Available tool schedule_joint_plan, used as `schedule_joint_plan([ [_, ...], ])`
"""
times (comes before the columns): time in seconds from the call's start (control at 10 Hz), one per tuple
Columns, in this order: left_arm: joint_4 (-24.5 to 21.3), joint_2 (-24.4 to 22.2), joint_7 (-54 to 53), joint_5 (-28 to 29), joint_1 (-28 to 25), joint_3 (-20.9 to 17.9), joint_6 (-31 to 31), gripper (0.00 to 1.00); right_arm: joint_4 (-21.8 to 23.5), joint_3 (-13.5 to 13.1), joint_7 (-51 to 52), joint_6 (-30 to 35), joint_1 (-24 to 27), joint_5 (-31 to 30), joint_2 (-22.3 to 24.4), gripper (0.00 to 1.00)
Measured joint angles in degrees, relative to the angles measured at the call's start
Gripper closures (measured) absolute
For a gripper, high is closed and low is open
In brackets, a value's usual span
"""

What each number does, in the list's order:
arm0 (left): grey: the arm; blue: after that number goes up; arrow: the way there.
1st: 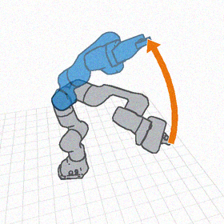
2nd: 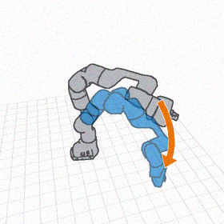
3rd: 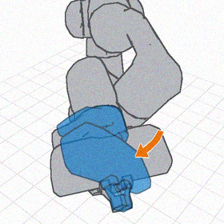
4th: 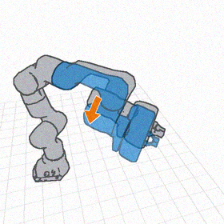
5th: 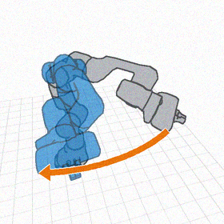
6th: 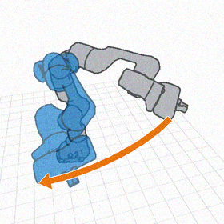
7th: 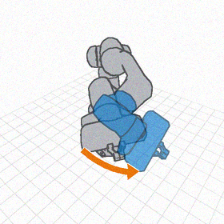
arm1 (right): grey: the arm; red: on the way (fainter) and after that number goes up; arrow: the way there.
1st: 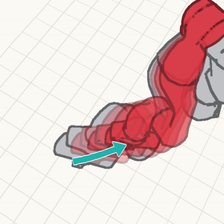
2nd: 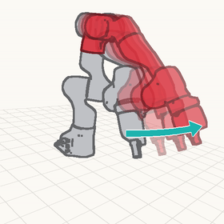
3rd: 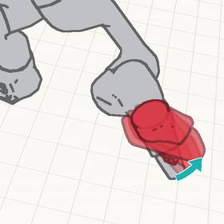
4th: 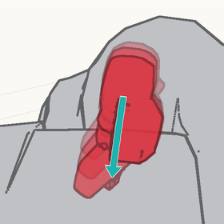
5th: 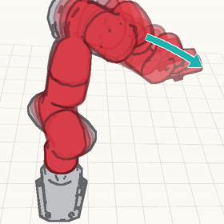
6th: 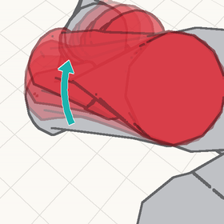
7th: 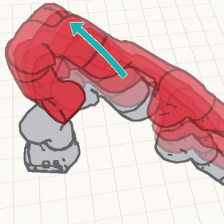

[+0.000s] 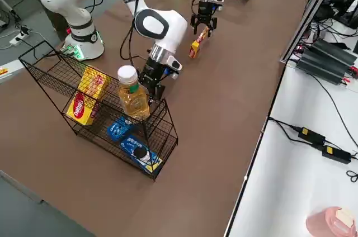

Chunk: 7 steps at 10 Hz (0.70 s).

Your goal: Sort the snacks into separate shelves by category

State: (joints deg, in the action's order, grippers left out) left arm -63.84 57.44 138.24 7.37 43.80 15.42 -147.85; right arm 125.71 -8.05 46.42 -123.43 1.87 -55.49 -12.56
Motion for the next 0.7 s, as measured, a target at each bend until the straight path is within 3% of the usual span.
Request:
schedule_joint_plan([
  [0.4,0.52,-8.34,0.21,0.42,-1.02,-0.77,15.70,0.00,-5.15,0.86,-2.16,-0.01,-0.79,18.28,0.62,0.00],
  [0.7,0.52,-13.92,-0.16,5.48,-5.87,-1.96,24.90,0.00,-9.28,1.01,-7.91,2.57,-3.44,31.94,0.73,0.00],
])
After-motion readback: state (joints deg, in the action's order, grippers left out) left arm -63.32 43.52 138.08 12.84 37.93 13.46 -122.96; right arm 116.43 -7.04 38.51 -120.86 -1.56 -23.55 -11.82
